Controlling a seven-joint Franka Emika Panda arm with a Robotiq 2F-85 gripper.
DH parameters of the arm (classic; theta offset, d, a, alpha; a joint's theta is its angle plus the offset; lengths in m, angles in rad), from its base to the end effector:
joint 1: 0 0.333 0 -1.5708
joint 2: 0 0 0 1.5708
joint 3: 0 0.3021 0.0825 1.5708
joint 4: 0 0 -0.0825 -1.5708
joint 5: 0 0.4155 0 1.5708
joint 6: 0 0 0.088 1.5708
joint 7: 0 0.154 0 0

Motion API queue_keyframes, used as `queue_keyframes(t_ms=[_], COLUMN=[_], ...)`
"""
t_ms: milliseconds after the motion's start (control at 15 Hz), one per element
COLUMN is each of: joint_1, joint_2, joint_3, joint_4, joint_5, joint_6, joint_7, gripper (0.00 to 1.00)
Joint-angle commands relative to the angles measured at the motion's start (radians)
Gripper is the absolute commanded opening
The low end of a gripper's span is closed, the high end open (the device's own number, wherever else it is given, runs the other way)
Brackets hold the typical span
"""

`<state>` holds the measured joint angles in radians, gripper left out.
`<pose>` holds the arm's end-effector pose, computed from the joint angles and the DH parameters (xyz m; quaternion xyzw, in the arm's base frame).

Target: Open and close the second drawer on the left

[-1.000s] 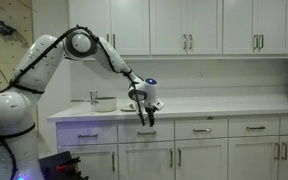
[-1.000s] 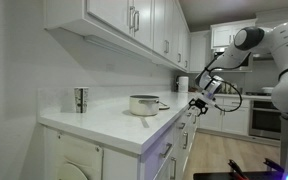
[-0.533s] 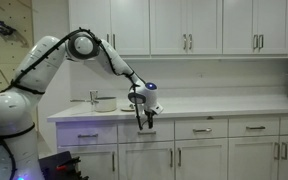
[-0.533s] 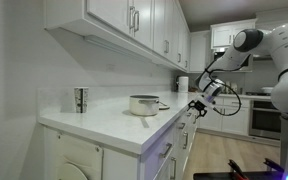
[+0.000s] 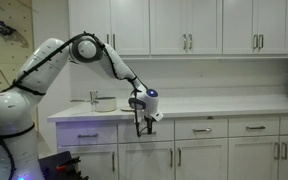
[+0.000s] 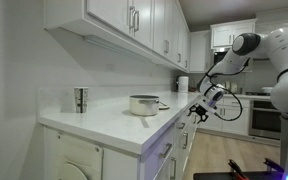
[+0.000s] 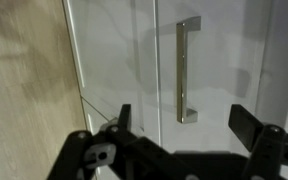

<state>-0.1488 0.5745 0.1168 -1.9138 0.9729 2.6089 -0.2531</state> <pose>0.6588 -0.0180 0.1229 -0.9084 0.2985 -0.0857 0.2799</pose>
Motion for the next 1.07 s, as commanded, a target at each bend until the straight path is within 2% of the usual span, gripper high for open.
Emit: queue_keyframes(t_ms=[0,400,1000], joint_1=[-0.001,0.017,0.029], joint_2=[0.038,0.094,0.169], joint_3=[0.005,0.003,0.014], joint_4=[0.034,0.071,0.151], joint_5=[0.009,-0.037,-0.169], joint_6=[-0.032,-0.042,-0.066], joint_7=[-0.033,-0.047,-0.036], gripper=[1.0,1.0,1.0])
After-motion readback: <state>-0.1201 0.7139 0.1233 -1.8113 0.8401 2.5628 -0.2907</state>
